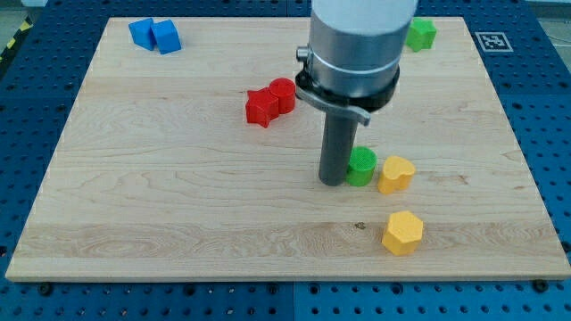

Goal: Push green circle left to the green star

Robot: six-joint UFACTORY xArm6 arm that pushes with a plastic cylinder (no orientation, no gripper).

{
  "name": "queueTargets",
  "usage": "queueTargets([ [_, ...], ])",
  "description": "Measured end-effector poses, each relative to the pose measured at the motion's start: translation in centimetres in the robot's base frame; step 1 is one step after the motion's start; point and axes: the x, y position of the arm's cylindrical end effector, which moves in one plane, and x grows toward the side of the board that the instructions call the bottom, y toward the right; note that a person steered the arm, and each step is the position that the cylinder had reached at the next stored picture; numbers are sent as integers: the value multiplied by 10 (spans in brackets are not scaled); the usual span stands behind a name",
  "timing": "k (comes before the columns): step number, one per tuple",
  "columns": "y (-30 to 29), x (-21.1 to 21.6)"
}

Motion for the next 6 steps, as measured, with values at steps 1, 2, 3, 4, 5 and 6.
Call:
queueTargets([
  [1, 0, 0],
  [2, 0, 22],
  [3, 17, 30],
  [4, 60, -14],
  [5, 69, -64],
  [6, 67, -60],
])
